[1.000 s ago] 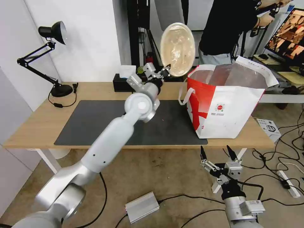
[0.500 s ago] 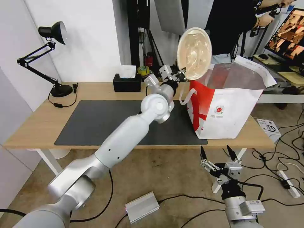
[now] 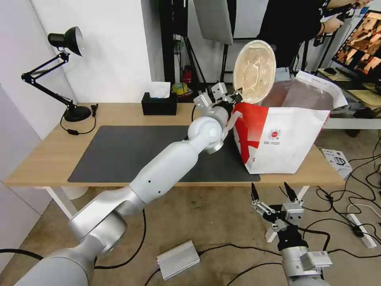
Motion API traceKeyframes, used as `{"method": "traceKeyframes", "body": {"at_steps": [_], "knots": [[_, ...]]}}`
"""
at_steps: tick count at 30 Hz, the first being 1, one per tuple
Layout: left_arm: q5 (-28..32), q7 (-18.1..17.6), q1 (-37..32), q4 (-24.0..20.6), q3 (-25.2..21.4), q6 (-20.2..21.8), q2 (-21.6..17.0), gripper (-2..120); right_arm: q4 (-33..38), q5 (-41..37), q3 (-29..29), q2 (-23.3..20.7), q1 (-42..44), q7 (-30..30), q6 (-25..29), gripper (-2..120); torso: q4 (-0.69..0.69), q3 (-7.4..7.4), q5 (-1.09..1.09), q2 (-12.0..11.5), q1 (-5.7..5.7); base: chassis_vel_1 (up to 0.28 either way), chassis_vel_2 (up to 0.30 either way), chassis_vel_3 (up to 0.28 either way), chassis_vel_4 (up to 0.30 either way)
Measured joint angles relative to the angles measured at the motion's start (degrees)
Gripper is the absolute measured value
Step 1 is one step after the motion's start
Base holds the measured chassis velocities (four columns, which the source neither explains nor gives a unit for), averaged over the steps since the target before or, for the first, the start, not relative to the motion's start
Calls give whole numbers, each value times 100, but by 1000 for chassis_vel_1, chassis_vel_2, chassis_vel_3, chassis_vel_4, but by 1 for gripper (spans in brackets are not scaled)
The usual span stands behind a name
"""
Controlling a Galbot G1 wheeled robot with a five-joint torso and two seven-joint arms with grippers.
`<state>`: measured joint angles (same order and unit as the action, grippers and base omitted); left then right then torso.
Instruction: Pick up the trash from the table and place it into the takeout bag.
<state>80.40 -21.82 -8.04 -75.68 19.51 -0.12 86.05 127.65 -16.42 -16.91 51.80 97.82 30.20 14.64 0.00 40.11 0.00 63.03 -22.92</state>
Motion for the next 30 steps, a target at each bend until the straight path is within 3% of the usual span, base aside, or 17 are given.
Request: {"method": "traceKeyframes", "body": {"at_steps": [14, 30], "knots": [[-21, -5, 110, 182, 332, 16, 51, 0, 0, 0, 0, 0, 0, 0, 0, 100, 0, 0, 0, 0, 0, 0, 0, 0, 0], [-290, -176, 478, 871, 666, 6, 267, 0, 0, 0, 0, 0, 0, 0, 0, 100, 0, 0, 0, 0, 0, 0, 0, 0, 0]]}}
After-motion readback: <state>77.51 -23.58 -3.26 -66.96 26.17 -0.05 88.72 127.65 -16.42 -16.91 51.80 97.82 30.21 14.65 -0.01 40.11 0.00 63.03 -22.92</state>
